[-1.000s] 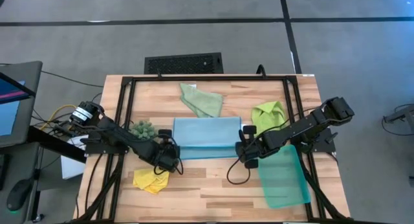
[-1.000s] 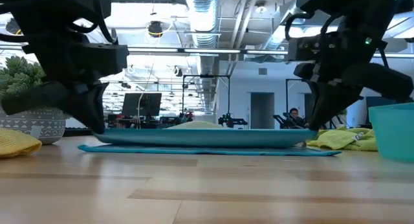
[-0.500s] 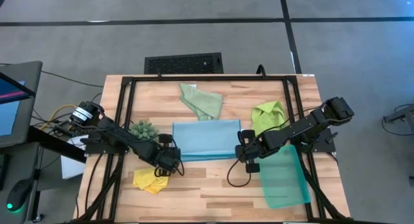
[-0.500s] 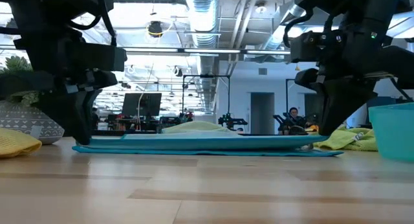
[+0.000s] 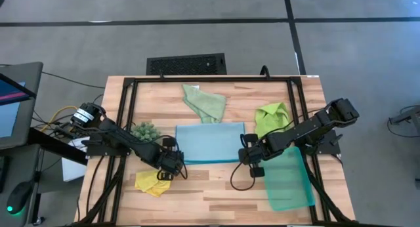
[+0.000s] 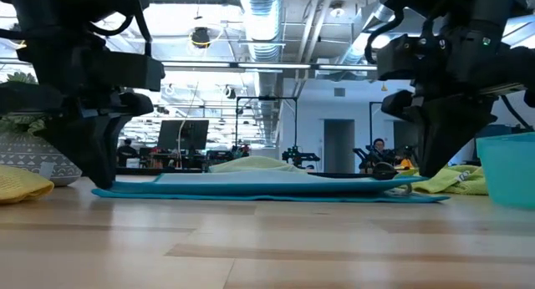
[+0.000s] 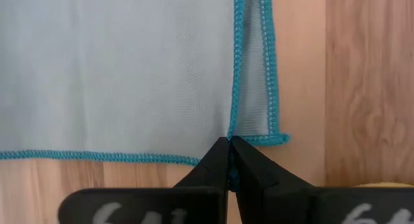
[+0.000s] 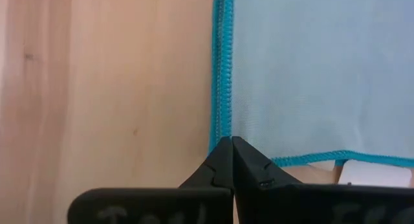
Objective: Fold microfiber towels
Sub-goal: Fold the blue microfiber cloth
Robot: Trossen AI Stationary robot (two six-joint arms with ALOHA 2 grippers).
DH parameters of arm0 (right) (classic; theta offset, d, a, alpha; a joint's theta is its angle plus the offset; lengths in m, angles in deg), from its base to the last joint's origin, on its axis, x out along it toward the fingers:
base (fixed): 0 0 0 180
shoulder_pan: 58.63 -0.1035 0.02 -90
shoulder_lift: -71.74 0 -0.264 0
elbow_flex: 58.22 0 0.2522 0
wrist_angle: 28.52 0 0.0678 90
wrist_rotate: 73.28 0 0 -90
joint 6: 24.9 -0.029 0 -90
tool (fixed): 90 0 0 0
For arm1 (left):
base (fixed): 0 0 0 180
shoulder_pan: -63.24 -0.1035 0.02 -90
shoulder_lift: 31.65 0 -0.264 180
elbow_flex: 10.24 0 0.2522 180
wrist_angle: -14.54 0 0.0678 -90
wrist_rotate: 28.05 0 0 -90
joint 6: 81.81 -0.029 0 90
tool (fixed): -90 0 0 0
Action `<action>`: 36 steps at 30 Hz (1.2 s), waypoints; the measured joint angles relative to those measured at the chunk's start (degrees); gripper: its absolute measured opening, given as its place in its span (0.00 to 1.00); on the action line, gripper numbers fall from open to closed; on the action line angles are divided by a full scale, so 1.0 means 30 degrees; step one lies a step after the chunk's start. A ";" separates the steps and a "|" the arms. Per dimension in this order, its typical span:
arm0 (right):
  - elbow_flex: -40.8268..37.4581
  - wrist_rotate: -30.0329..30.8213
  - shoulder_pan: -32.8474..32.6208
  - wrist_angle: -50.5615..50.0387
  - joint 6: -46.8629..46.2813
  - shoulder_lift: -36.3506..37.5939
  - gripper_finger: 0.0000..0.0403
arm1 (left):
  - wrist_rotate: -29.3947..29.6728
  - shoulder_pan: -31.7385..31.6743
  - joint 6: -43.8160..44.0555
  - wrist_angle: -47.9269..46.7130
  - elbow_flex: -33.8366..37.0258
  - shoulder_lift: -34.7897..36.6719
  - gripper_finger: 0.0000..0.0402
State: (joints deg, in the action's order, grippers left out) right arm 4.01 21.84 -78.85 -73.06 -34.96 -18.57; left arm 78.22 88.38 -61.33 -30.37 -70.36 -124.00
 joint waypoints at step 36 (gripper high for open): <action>0.1195 -0.2106 0.3231 -0.0476 0.1602 0.0674 0.42 | 0.4101 -0.0269 -0.0984 -0.2373 -0.3261 -0.0007 0.36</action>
State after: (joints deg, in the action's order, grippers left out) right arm 7.59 15.52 -69.16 -74.49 -30.16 -16.55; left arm 90.52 87.57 -64.28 -37.49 -80.14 -124.02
